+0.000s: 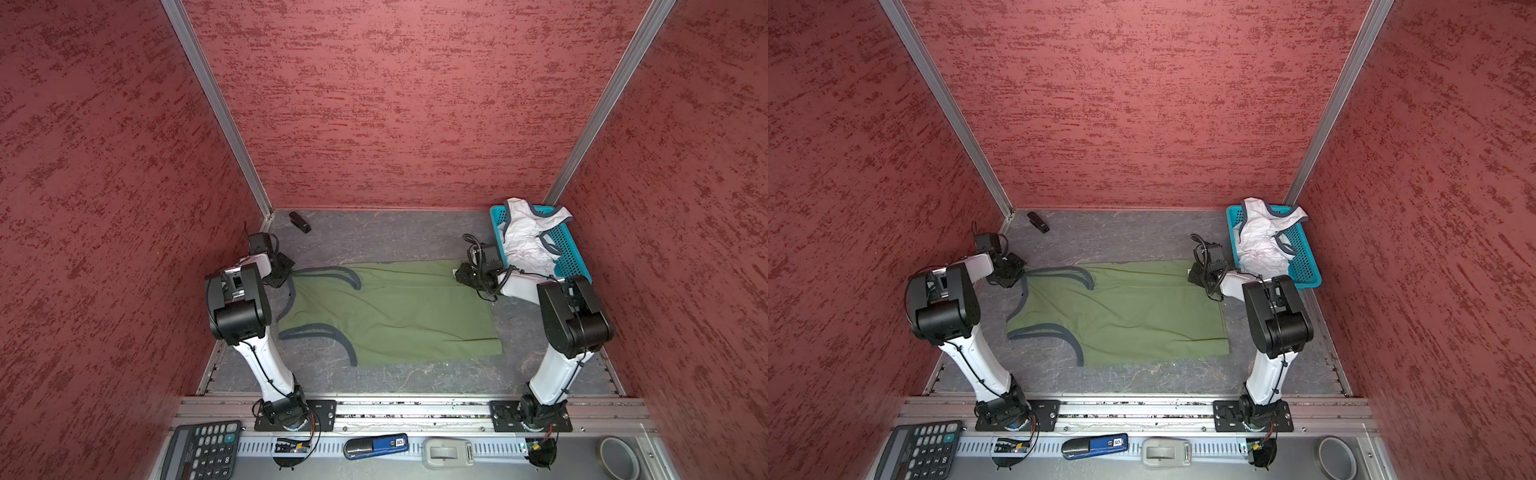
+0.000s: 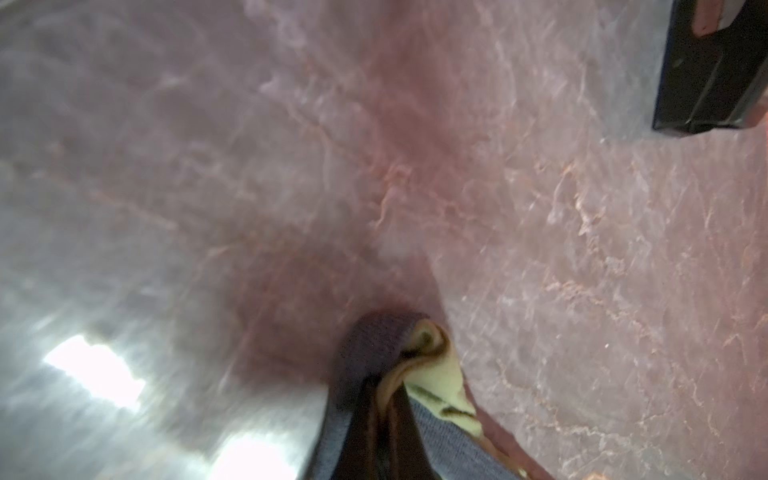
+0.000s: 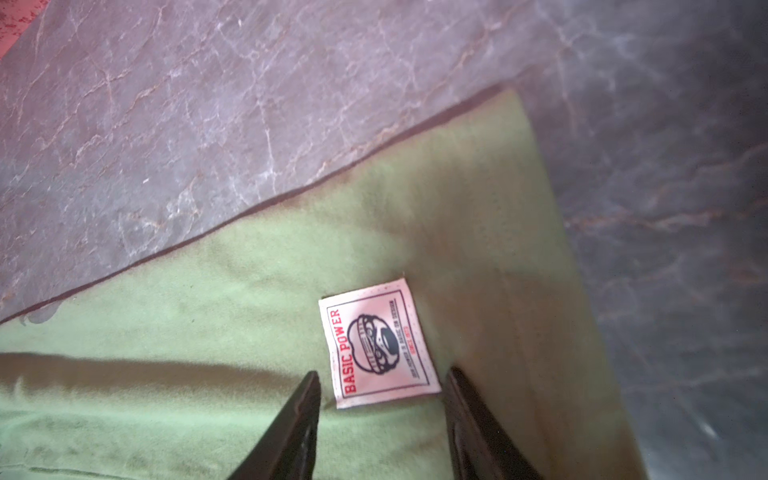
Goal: Fold and stack the tank tops
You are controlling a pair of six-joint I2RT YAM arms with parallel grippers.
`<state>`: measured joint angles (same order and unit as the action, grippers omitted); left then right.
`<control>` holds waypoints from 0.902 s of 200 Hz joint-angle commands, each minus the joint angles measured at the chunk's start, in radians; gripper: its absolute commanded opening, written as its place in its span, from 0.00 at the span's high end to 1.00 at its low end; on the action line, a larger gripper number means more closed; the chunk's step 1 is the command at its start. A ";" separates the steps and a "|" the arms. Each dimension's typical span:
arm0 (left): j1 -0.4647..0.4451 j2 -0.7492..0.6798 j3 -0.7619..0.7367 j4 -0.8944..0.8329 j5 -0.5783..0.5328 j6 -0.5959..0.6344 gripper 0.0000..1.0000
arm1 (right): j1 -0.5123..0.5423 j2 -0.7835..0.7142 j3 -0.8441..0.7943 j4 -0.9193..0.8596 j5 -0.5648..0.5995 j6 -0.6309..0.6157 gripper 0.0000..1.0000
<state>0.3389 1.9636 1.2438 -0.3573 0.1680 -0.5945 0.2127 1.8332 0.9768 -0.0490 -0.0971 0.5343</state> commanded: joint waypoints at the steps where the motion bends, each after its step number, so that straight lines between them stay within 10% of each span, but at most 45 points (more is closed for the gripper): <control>1: 0.008 0.047 0.057 0.039 0.007 -0.003 1.00 | -0.007 0.066 0.019 -0.115 0.075 0.003 0.50; 86: -0.005 0.147 0.246 0.006 0.024 -0.007 0.93 | -0.021 0.141 0.187 -0.154 0.089 0.003 0.50; 117: -0.009 0.118 0.267 -0.033 0.043 -0.002 0.71 | -0.022 0.090 0.193 -0.177 0.075 -0.007 0.49; 154: -0.018 0.017 0.271 -0.156 0.036 -0.002 0.40 | -0.022 -0.032 0.184 -0.230 0.032 -0.032 0.18; 180: -0.018 -0.104 0.207 -0.211 -0.007 -0.009 0.27 | -0.021 -0.135 0.129 -0.254 0.017 -0.039 0.15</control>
<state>0.3248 2.0014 1.4910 -0.4889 0.2005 -0.6022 0.1944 1.8084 1.1450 -0.2508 -0.0669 0.5076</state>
